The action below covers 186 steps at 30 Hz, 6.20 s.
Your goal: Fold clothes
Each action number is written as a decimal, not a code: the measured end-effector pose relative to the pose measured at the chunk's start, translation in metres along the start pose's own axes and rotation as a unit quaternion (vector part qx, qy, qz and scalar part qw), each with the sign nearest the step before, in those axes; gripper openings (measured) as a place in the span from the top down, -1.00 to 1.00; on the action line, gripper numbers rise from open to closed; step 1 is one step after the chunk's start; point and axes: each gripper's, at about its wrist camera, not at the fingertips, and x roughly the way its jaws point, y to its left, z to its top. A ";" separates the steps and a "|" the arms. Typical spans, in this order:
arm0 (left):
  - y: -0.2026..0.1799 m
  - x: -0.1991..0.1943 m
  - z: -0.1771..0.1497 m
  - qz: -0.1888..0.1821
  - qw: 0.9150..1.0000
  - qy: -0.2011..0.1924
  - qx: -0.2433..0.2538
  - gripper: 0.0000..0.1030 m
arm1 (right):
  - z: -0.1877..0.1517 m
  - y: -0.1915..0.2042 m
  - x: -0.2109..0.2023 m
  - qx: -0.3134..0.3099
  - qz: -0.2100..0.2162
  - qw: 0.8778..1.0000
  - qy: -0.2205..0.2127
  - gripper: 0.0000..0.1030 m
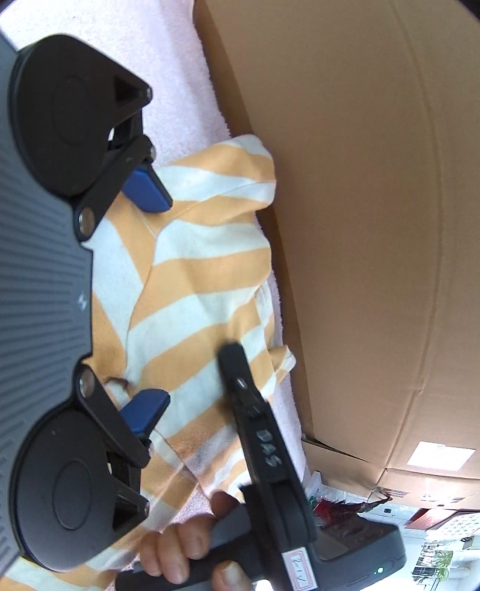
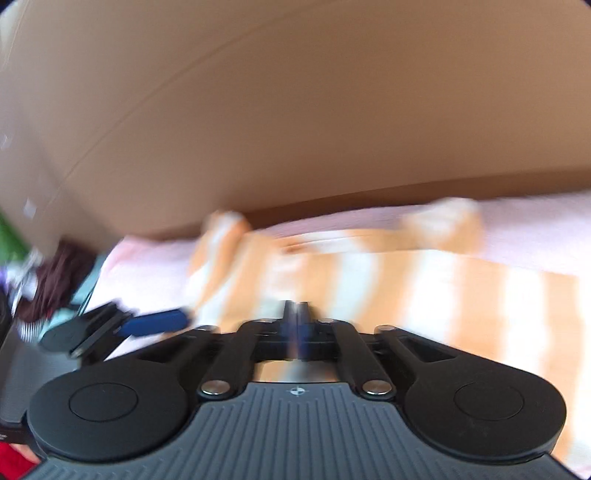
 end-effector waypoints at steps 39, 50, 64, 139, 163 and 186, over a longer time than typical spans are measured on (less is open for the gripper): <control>-0.002 -0.006 -0.006 0.004 1.000 -0.011 0.014 -0.97 | -0.070 -0.198 -0.185 0.398 -0.110 0.894 -0.174 0.35; -0.003 -0.005 -0.005 0.003 1.000 -0.011 0.014 -0.97 | -0.072 -0.181 -0.182 0.417 -0.172 0.867 -0.211 0.31; 0.003 -0.007 -0.006 -0.016 1.000 -0.016 -0.001 -0.97 | -0.066 -0.195 -0.175 0.325 -0.135 0.912 -0.213 0.80; -0.105 -0.167 -0.137 -0.151 0.984 -0.018 -0.095 -0.96 | -0.083 -0.182 -0.220 0.247 -0.140 0.870 -0.403 0.27; -0.129 -0.181 -0.156 -0.147 0.985 -0.047 -0.080 -0.48 | -0.090 0.069 -0.044 0.034 0.068 0.996 0.050 0.93; -0.142 -0.192 -0.165 -0.180 0.979 -0.039 -0.082 -0.72 | -0.122 0.082 -0.048 0.054 0.207 0.968 0.132 0.58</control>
